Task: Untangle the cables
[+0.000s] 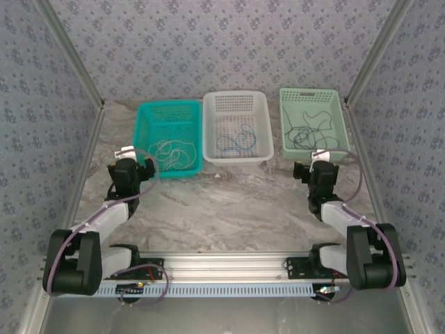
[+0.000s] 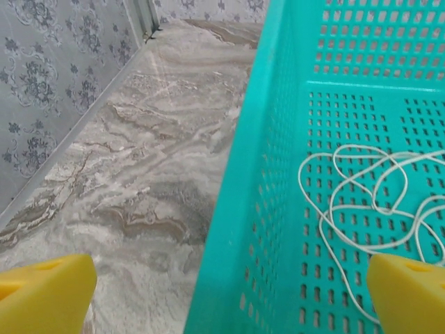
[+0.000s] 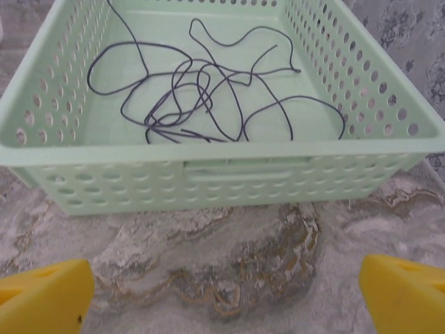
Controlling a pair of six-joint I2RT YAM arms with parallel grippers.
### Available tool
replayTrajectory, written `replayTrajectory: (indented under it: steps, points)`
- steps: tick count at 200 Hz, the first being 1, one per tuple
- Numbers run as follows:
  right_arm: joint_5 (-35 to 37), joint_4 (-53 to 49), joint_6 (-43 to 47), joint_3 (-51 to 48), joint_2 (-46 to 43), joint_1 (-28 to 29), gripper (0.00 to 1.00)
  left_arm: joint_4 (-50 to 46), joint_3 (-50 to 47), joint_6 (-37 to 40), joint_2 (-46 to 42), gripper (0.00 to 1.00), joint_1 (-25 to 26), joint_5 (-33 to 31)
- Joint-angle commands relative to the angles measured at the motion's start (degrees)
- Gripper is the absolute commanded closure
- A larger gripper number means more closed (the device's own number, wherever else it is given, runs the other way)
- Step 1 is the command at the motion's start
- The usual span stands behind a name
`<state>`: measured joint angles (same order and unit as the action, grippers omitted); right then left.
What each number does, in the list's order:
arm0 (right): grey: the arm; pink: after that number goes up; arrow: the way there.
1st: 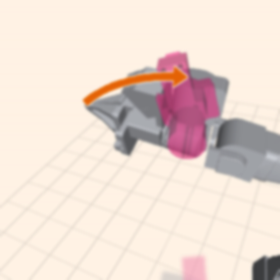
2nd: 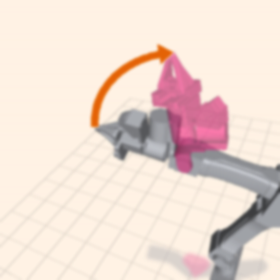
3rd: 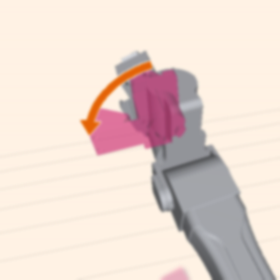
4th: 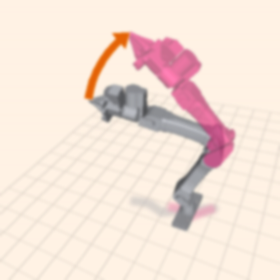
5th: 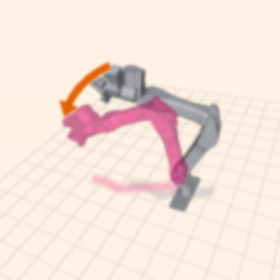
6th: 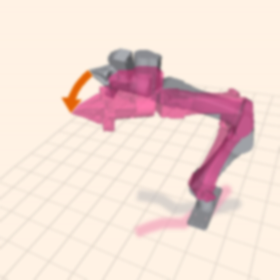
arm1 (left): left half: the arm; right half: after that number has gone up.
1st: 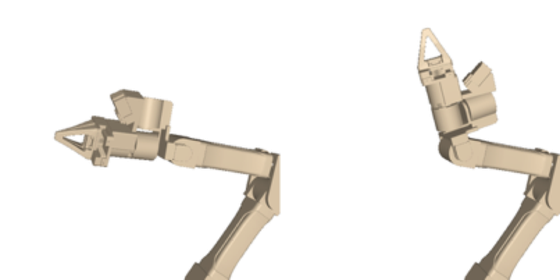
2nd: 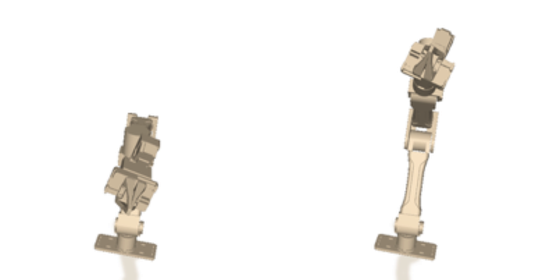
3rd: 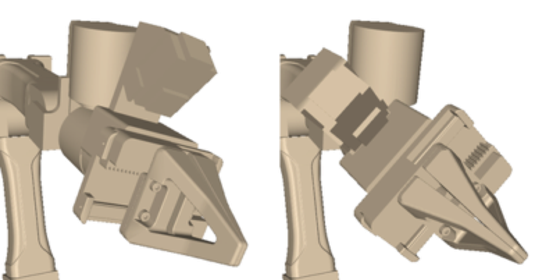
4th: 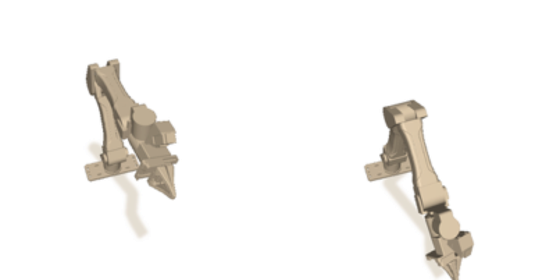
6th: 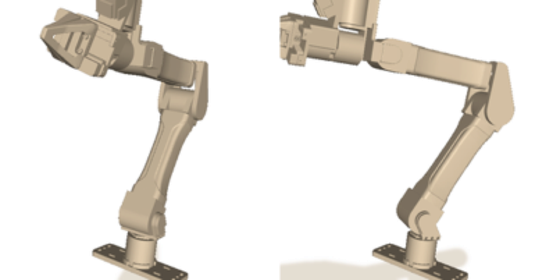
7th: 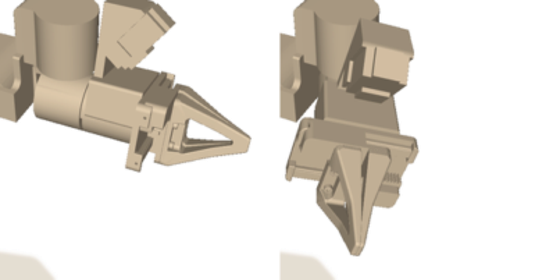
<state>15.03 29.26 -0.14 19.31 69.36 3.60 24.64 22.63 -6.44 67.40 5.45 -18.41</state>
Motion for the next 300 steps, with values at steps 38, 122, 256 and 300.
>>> replayTrajectory:
  steps: [38, 122, 256, 300]
  points:
    - [-3.34, 11.72, 1.88, -1.52, 3.97, -0.64, 0.03, 13.54, -2.26, 3.3, 7.13, 0.01, -2.83, 7.01]
    - [-8.75, 21.7, 2.42, 1.14, 18.37, -3.24, 0.04, 35.33, -6.63, 3.44, 19.36, 0.01, -6.22, 12.5]
    - [-13.84, 16.8, 1.46, 3.1, 17.87, -5.52, 0.0, 22.64, 0.66, 4.29, 20.41, 0.01, -6.3, 13.6]
    - [-13.8, 16.87, 1.4, 3.11, 17.85, -5.52, 0.0, 22.64, 0.63, 4.25, 20.46, 0.0, -6.31, 13.54]
